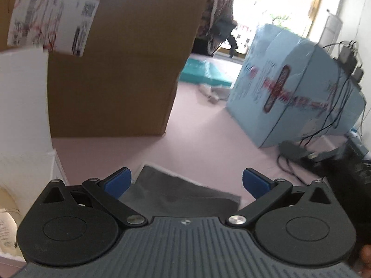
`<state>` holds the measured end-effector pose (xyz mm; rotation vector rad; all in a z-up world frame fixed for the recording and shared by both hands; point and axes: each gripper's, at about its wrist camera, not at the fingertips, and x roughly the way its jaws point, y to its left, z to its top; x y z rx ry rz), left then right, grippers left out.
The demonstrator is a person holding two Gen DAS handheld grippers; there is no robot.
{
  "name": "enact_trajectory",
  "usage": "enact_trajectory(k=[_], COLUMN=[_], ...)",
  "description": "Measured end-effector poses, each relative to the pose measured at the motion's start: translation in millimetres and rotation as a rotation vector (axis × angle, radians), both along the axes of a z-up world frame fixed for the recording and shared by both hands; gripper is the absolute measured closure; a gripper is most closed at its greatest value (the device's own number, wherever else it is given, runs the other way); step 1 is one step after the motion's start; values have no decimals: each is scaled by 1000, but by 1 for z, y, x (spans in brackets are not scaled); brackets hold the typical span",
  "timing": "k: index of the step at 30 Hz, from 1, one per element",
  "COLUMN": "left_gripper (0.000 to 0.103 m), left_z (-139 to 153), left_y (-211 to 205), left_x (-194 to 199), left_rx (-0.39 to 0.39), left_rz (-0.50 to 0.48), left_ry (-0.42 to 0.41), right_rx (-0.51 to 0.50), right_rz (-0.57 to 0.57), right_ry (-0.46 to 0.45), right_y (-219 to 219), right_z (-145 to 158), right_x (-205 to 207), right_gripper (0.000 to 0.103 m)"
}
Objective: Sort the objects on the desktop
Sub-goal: 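Move the left tool back to the folded grey cloth, then pinch the grey cloth with the left tool while the right tool grips its edge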
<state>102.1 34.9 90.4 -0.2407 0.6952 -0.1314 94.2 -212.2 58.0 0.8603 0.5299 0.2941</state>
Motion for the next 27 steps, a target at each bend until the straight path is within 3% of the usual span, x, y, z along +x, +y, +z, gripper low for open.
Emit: enact_trajectory(k=[4, 11, 20, 27], left_gripper=[0, 0, 0, 0], left_z=[-15, -31, -47, -52], left_y=[0, 3, 5, 1], left_x=[10, 16, 23, 22], left_rx=[-15, 29, 86, 148], left_rz=[-22, 16, 25, 4], left_ry=[67, 106, 159, 177], right_rx=[49, 23, -30, -8], right_rz=[95, 211, 202, 224], right_ry=[3, 32, 142, 180], right_y=[5, 23, 29, 30], right_z=[-5, -14, -32, -44], right_x=[2, 6, 14, 19], right_gripper=[0, 0, 5, 20])
